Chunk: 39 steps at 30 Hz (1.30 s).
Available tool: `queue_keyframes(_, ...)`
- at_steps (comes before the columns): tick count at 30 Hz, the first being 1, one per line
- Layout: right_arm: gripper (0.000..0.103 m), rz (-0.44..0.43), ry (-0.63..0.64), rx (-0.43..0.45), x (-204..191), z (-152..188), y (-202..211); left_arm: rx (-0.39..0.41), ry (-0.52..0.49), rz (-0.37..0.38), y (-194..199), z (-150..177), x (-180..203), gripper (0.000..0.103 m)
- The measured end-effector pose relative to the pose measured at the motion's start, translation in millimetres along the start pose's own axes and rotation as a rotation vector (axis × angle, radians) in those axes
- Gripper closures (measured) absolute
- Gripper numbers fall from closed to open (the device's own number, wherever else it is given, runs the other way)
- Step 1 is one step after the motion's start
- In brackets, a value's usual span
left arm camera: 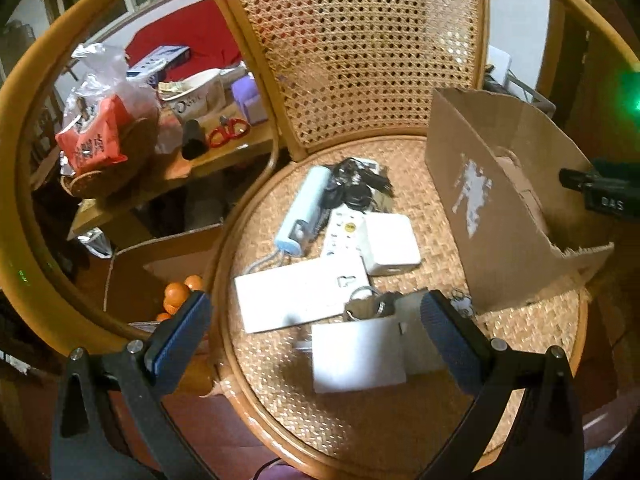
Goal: Organize rigid objects
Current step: 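Grasp the cardboard box wall with the right tool and steady it, then grasp the light-blue piggy bank with the left tool while the right tool holds the box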
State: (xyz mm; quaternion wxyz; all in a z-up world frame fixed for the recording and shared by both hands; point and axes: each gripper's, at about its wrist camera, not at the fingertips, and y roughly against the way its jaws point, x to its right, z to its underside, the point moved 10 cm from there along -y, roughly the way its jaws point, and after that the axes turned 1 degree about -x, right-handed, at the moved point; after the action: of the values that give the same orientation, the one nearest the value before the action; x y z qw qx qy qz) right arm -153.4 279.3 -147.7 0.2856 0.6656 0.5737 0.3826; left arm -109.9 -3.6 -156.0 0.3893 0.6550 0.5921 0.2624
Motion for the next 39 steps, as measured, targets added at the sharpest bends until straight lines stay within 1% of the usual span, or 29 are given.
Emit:
queue_keyframes(3, 0.035, -0.02, -0.015, -0.011, -0.2, 1.3, -1.9, 0.002, -0.005, 0.025, 0.9, 0.7, 6.0, 0.0)
queue_keyframes(8, 0.036, -0.073, -0.052, -0.016, -0.4, -0.2, 1.5, 0.002, -0.034, 0.039, 1.2, -0.2, 17.7, 0.001)
queue_keyframes(10, 0.037, -0.086, -0.069, -0.024, -0.7, -0.6, 0.5, -0.003, -0.047, 0.044, 0.6, -0.2, 24.0, 0.001)
queue_keyframes(11, 0.039, -0.087, -0.076, -0.028, -0.7, -0.3, -0.4, -0.003, -0.05, 0.048, 0.2, -0.1, 25.8, 0.001)
queue_keyframes(12, 0.046, -0.084, -0.079, -0.035, -0.5, 0.5, -1.8, -0.003, -0.054, 0.051, 0.2, -0.2, 27.6, 0.001)
queue_keyframes(13, 0.049, -0.079, -0.078, -0.047, -0.4, 1.9, -4.0, -0.002, -0.056, 0.055, 0.5, -0.3, 29.4, 0.001)
queue_keyframes(15, 0.061, -0.072, -0.075, -0.066, -0.1, 4.2, -8.5, -0.005, -0.06, 0.065, -0.1, -0.6, 33.8, 0.002)
queue_keyframes(16, 0.066, -0.07, -0.071, -0.076, -1.0, 6.2, -11.2, -0.008, -0.061, 0.07, -0.4, -0.3, 34.6, 0.009)
queue_keyframes(17, 0.079, -0.069, -0.068, -0.084, -0.9, 7.3, -13.4, -0.017, -0.063, 0.08, -1.5, 0.8, 37.3, 0.013)
queue_keyframes(18, 0.087, -0.059, -0.059, -0.093, -1.6, 8.9, -16.0, -0.024, -0.063, 0.085, -2.5, 2.0, 38.0, 0.02)
queue_keyframes(20, 0.095, -0.014, -0.028, -0.085, 0.5, 9.3, -17.5, -0.043, -0.066, 0.098, -5.3, 5.4, 41.5, 0.028)
queue_keyframes(21, 0.095, -0.015, -0.017, -0.08, -0.4, 9.6, -17.6, -0.048, -0.065, 0.105, -5.7, 6.8, 42.6, 0.036)
queue_keyframes(22, 0.095, -0.019, -0.014, -0.078, -0.7, 9.9, -17.0, -0.058, -0.065, 0.121, -6.7, 8.5, 44.3, 0.042)
queue_keyframes(24, 0.095, -0.023, -0.012, -0.08, 0.0, 10.2, -16.5, -0.08, -0.056, 0.151, -8.6, 11.9, 47.8, 0.045)
queue_keyframes(28, 0.095, -0.026, 0.004, -0.085, -0.3, 10.5, -15.1, -0.117, -0.044, 0.198, -13.7, 17.7, 55.2, 0.048)
queue_keyframes(29, 0.095, -0.026, 0.01, -0.086, -0.3, 10.5, -14.7, -0.121, -0.049, 0.199, -14.6, 18.9, 57.0, 0.05)
queue_keyframes(30, 0.095, -0.025, 0.017, -0.087, -0.5, 10.7, -14.0, -0.124, -0.059, 0.196, -15.7, 19.8, 58.8, 0.057)
queue_keyframes(31, 0.095, -0.023, 0.023, -0.086, -0.8, 11.2, -13.3, -0.132, -0.075, 0.191, -17.6, 21.9, 62.0, 0.067)
queue_keyframes(32, 0.095, -0.021, 0.03, -0.085, -1.2, 11.5, -12.6, -0.138, -0.082, 0.197, -18.7, 23.7, 64.1, 0.072)
queue_keyframes(33, 0.095, -0.019, 0.041, -0.084, -2.0, 11.9, -11.9, -0.144, -0.085, 0.202, -19.6, 24.8, 65.8, 0.075)
queue_keyframes(34, 0.095, -0.018, 0.051, -0.082, -2.3, 12.0, -11.5, -0.145, -0.083, 0.217, -19.4, 25.5, 68.2, 0.076)
queue_keyframes(39, 0.095, -0.028, 0.081, -0.082, -5.5, 16.3, -5.2, -0.114, -0.077, 0.21, -16.4, 24.5, 68.6, 0.077)
